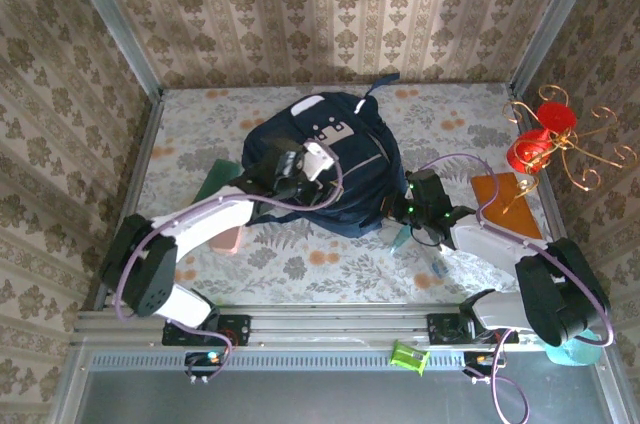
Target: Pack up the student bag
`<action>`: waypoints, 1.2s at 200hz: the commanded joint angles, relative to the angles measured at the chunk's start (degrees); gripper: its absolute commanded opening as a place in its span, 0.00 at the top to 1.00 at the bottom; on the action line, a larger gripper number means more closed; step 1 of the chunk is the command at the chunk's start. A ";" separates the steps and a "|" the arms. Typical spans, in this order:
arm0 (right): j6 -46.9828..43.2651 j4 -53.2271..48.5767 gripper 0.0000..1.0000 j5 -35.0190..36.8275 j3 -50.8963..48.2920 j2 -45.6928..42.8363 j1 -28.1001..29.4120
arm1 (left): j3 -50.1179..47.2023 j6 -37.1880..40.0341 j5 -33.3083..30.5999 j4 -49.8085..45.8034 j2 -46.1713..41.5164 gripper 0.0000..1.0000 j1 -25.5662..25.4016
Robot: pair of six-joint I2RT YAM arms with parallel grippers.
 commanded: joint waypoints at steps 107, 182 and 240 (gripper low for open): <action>1.42 4.27 0.92 -0.26 -3.17 0.25 0.69 | 14.48 5.93 -9.56 -10.17 13.47 0.72 -3.25; -1.15 0.67 0.66 2.24 -0.45 -0.18 4.97 | 5.99 -6.66 10.13 4.50 -1.54 1.00 11.03; -8.33 -10.73 0.42 11.87 3.42 -6.28 7.00 | 5.71 -8.44 22.33 6.81 -0.47 1.00 18.54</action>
